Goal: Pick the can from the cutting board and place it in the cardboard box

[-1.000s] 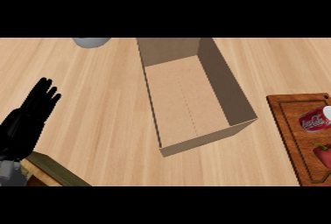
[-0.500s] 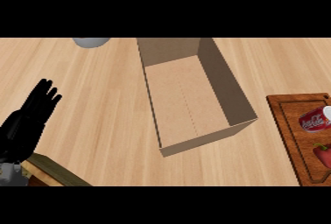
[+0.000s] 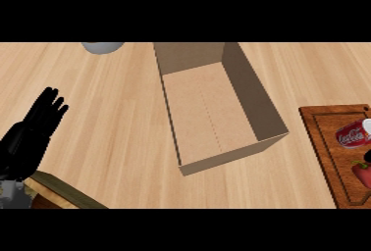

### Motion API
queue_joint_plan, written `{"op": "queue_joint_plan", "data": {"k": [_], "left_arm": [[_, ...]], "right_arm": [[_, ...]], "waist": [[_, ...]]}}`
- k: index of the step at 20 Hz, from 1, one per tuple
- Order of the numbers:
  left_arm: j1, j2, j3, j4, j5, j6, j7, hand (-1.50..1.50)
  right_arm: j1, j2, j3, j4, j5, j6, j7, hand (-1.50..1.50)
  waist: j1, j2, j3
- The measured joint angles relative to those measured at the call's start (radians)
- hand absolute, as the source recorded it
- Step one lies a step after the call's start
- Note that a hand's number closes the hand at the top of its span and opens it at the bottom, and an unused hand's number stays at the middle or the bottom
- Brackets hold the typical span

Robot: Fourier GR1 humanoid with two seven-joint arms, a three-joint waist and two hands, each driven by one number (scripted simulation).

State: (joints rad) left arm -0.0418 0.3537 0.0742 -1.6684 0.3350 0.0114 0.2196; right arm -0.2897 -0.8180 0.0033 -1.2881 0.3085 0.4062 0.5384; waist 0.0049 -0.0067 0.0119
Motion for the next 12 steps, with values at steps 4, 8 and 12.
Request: {"op": "queue_joint_plan", "data": {"k": [4, 8, 12], "left_arm": [[0.0, -0.009, -0.001, -0.005, -0.016, 0.003, 0.009, 0.0], [-0.002, -0.008, 0.016, -0.001, -0.012, -0.013, 0.015, 0.0], [-0.01, -0.019, 0.018, 0.01, -0.032, -0.006, 0.016, 0.0]], "right_arm": [[-0.035, 0.017, 0.0, 0.034, 0.033, 0.023, 0.01, -1.5], [-0.036, 0.044, -0.006, 0.065, 0.069, 0.019, -0.009, -1.5], [-0.042, 0.057, -0.01, 0.087, 0.09, 0.045, -0.02, -1.5]], "waist": [[0.001, 0.0, -0.001], [0.0, 0.0, -0.001], [-0.001, -0.001, 0.001]]}}
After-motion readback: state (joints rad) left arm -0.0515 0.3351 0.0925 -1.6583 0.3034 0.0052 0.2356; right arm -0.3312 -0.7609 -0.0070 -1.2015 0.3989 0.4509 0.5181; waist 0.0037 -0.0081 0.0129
